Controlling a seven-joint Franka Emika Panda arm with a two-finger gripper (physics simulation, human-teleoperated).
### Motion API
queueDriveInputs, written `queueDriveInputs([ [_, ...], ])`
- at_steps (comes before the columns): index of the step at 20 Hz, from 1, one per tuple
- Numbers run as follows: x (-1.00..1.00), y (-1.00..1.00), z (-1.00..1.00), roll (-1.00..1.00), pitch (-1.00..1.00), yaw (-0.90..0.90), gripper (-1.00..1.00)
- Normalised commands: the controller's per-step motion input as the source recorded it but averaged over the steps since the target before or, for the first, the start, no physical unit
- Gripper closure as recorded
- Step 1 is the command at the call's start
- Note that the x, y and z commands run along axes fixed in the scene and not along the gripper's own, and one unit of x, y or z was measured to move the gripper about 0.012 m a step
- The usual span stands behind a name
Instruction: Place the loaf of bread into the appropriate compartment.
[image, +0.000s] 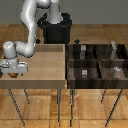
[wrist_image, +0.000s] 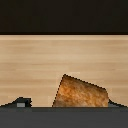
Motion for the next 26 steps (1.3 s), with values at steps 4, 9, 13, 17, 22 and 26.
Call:
queueDriveInputs([
  [4, 0.0, 0.0, -0.25, 0.0, 0.0, 0.0, 1.0],
  [9, 0.0, 0.0, 0.2, 0.0, 0.0, 0.0, 1.0],
  [13, 0.0, 0.0, 0.75, 0.0, 0.0, 0.0, 1.0],
  [17, 0.0, 0.0, 1.0, 0.0, 0.0, 0.0, 1.0],
  [22, 0.0, 0.6, 0.2, 0.0, 0.0, 0.0, 1.0],
  [26, 0.0, 1.0, 0.0, 0.0, 0.0, 0.0, 1.0],
])
